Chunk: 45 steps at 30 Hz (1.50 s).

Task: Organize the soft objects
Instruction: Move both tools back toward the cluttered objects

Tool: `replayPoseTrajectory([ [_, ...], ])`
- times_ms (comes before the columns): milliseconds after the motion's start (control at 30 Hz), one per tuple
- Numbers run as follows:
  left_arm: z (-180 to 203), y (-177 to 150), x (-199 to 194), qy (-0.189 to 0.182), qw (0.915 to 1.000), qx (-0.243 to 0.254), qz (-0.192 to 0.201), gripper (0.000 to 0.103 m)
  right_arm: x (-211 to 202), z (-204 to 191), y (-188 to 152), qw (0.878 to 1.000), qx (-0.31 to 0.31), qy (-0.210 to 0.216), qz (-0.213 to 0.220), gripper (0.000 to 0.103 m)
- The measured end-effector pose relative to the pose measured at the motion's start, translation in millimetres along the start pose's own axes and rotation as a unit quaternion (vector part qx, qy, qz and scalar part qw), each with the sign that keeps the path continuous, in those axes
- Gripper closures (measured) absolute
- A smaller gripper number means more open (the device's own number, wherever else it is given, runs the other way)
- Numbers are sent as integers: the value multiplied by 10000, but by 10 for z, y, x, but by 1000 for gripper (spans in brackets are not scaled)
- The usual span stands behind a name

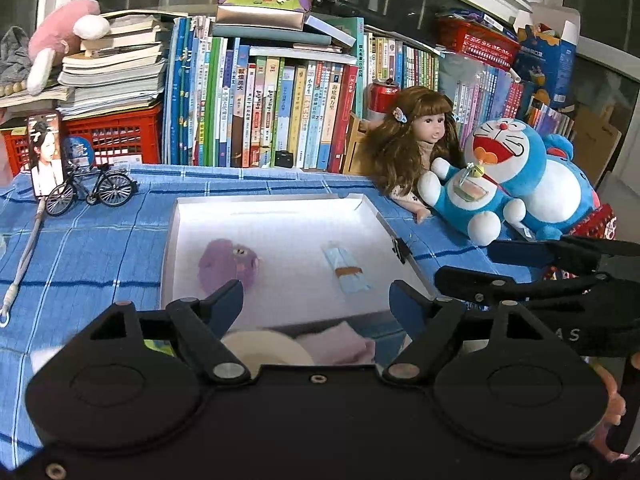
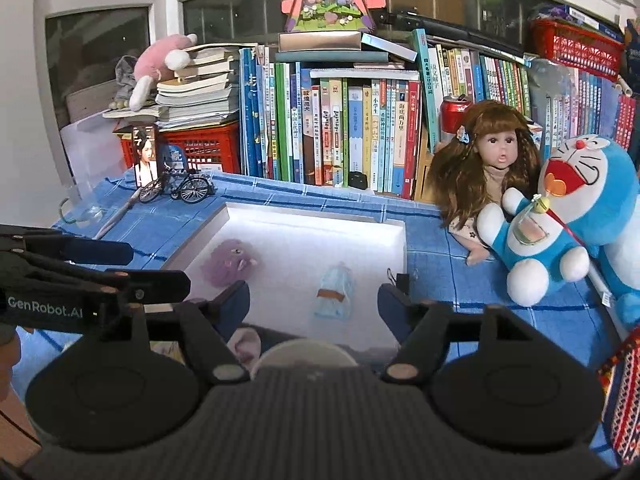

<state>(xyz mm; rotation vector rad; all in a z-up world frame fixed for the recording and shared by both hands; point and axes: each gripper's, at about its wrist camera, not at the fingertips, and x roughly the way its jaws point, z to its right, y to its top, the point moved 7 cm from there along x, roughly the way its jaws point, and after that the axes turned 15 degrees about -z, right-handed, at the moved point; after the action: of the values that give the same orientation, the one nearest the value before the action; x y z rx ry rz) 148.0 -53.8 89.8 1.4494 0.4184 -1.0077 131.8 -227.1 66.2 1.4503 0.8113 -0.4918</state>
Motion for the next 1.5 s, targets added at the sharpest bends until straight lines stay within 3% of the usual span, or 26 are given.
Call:
replayPoseTrajectory([
  [233, -37, -300, -156, -30, 9998, -118, 161, 23, -182, -50, -218, 9998, -97, -66, 186, 19],
  [833, -172, -968, -401, 442, 9978, -169, 458, 20, -438, -220, -811, 9973, -265, -457, 500, 16],
  [1133, -296, -1291, -448, 727, 9951, -317, 583, 19, -361, -234, -1073, 9979, -193, -511, 362, 16],
  [1500, -495, -1569, -191, 822, 9935, -723, 320, 19, -149, -258, -1335, 9969, -155, -762, 157, 16],
])
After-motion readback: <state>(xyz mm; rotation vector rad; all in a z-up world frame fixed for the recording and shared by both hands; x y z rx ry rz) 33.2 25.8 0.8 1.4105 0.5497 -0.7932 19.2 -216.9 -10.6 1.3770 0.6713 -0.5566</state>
